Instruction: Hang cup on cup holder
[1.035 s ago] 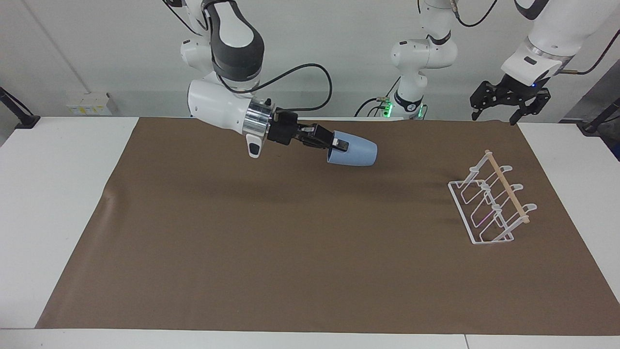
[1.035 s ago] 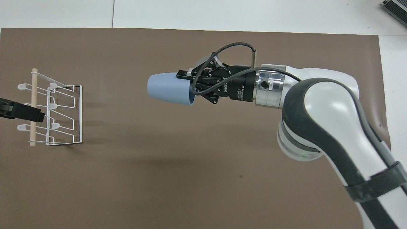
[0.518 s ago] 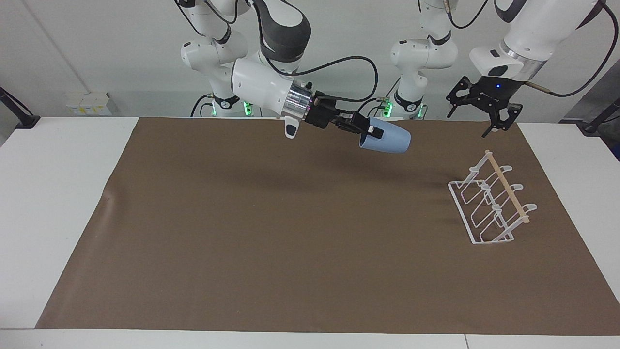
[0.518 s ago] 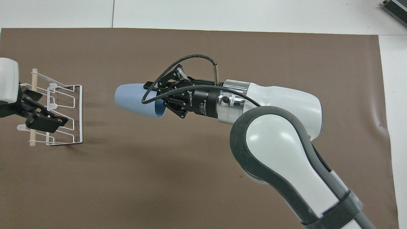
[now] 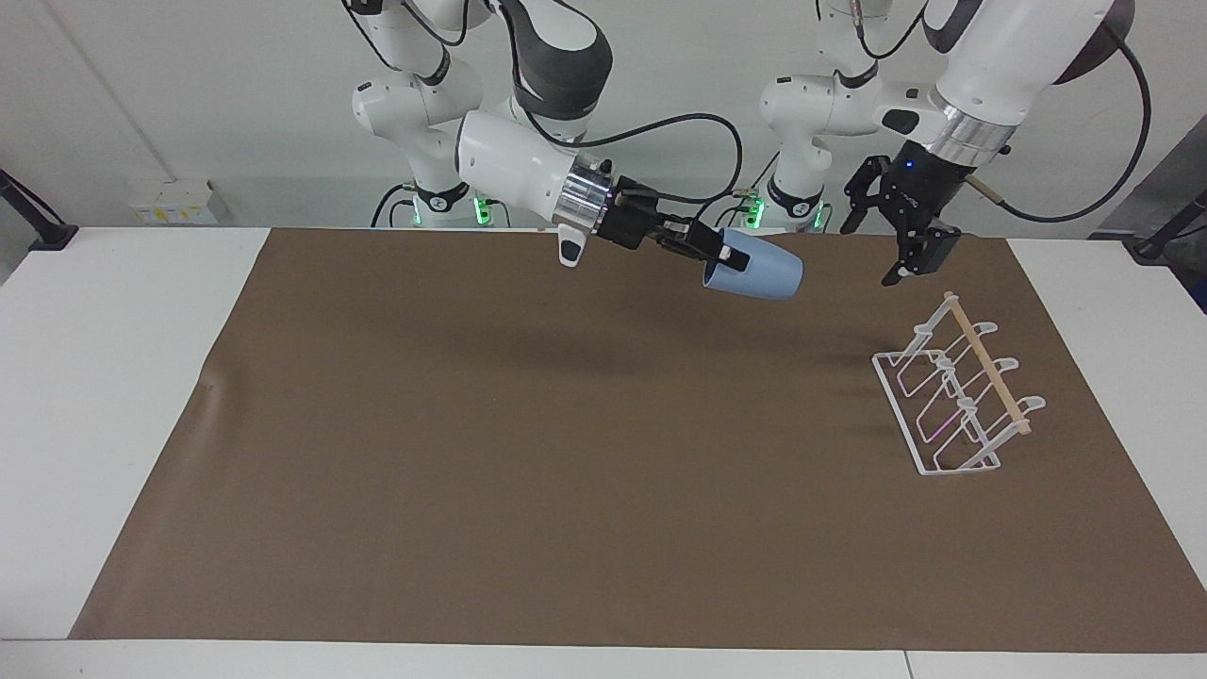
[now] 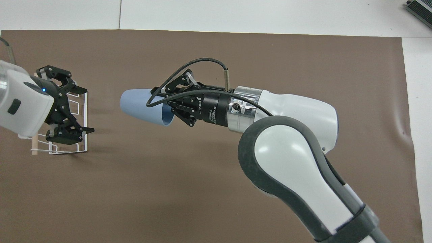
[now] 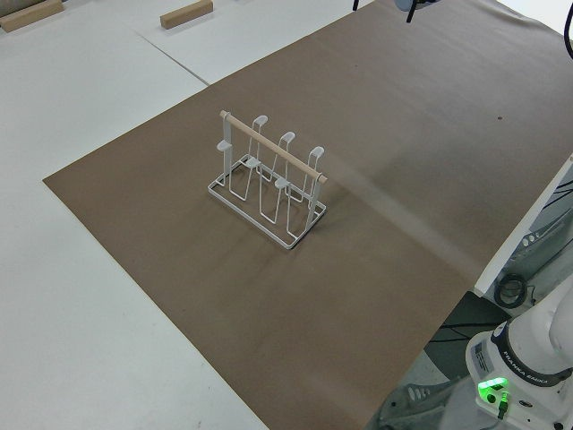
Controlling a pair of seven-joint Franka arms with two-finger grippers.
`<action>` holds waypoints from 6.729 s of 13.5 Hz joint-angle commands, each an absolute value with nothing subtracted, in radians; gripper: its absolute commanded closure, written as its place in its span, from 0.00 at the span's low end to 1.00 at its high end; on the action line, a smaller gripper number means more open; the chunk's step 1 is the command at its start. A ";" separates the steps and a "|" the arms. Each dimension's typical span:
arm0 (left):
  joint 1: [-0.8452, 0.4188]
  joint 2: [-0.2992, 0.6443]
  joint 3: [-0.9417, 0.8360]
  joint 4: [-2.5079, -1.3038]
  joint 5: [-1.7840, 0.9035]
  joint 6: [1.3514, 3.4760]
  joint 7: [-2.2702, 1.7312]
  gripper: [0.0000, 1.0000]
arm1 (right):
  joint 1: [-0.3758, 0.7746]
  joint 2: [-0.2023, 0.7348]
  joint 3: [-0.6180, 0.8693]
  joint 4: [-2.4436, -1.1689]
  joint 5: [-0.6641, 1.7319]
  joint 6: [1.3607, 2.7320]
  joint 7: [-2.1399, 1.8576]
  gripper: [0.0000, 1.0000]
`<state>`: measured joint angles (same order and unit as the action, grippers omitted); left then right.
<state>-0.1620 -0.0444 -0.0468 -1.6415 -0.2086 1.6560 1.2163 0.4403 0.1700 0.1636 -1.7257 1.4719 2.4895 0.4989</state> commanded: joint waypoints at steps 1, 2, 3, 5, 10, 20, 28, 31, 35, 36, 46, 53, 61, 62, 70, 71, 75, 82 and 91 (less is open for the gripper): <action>-0.198 -0.006 -0.037 -1.621 -0.233 1.672 1.340 0.00 | 0.434 0.179 0.167 -1.709 1.447 2.491 0.512 1.00; -0.209 0.000 -0.037 -1.621 -0.233 1.675 1.363 0.00 | 0.430 0.179 0.167 -1.709 1.447 2.487 0.512 1.00; -0.212 0.044 -0.046 -1.600 -0.235 1.658 1.393 0.00 | 0.426 0.179 0.167 -1.709 1.447 2.484 0.511 1.00; -0.210 0.096 -0.092 -1.517 -0.221 1.631 1.442 0.00 | 0.423 0.179 0.167 -1.709 1.447 2.476 0.509 1.00; -0.216 0.127 -0.094 -1.486 -0.262 1.629 1.442 0.00 | 0.423 0.179 0.167 -1.709 1.445 2.474 0.506 1.00; -0.218 0.123 -0.124 -1.491 -0.384 1.644 1.440 0.66 | 0.423 0.179 0.167 -1.709 1.443 2.476 0.506 1.00; -0.215 0.117 -0.120 -1.494 -0.328 1.663 1.439 1.00 | 0.423 0.179 0.167 -1.709 1.443 2.476 0.506 1.00; -0.215 0.114 -0.121 -1.494 -0.311 1.674 1.437 1.00 | 0.422 0.179 0.166 -1.710 1.443 2.477 0.506 1.00; -0.213 0.112 -0.120 -1.497 -0.310 1.675 1.437 1.00 | 0.423 0.179 0.164 -1.717 1.442 2.484 0.505 0.39; -0.210 0.112 -0.120 -1.497 -0.307 1.675 1.437 1.00 | 0.423 0.179 0.164 -1.717 1.442 2.487 0.506 0.33; -0.216 0.109 -0.121 -1.509 0.111 1.718 1.437 1.00 | 0.420 0.179 0.164 -1.715 1.300 2.473 0.418 0.57; -0.212 0.087 -0.110 -1.586 0.446 1.724 1.416 1.00 | 0.327 0.167 0.160 -1.701 0.609 2.284 0.132 0.63; -0.181 0.136 -0.112 -1.677 0.788 1.772 1.047 1.00 | 0.195 0.150 0.153 -1.542 0.006 1.821 0.132 0.63; -0.181 0.137 -0.112 -1.684 0.834 1.775 1.002 1.00 | 0.177 0.149 0.152 -1.542 -0.008 1.784 0.132 0.63; -0.181 0.189 -0.110 -1.758 1.080 1.789 0.966 1.00 | -0.031 0.088 0.153 -1.704 -0.023 1.784 -0.003 0.56; -0.181 0.208 -0.112 -1.756 1.109 1.789 0.965 1.00 | -0.038 0.075 0.153 -1.738 -0.021 1.805 -0.002 0.53; -0.175 0.256 -0.110 -1.758 1.157 1.790 0.882 1.00 | -0.072 0.069 0.153 -1.763 -0.020 1.825 -0.009 0.21; -0.172 0.267 -0.110 -1.802 1.192 1.755 0.835 1.00 | -0.101 0.071 0.155 -1.755 -0.015 1.825 -0.035 0.00; -0.166 0.262 -0.110 -1.816 1.204 1.753 0.799 0.86 | -0.103 0.052 0.155 -1.749 -0.006 1.822 -0.031 0.00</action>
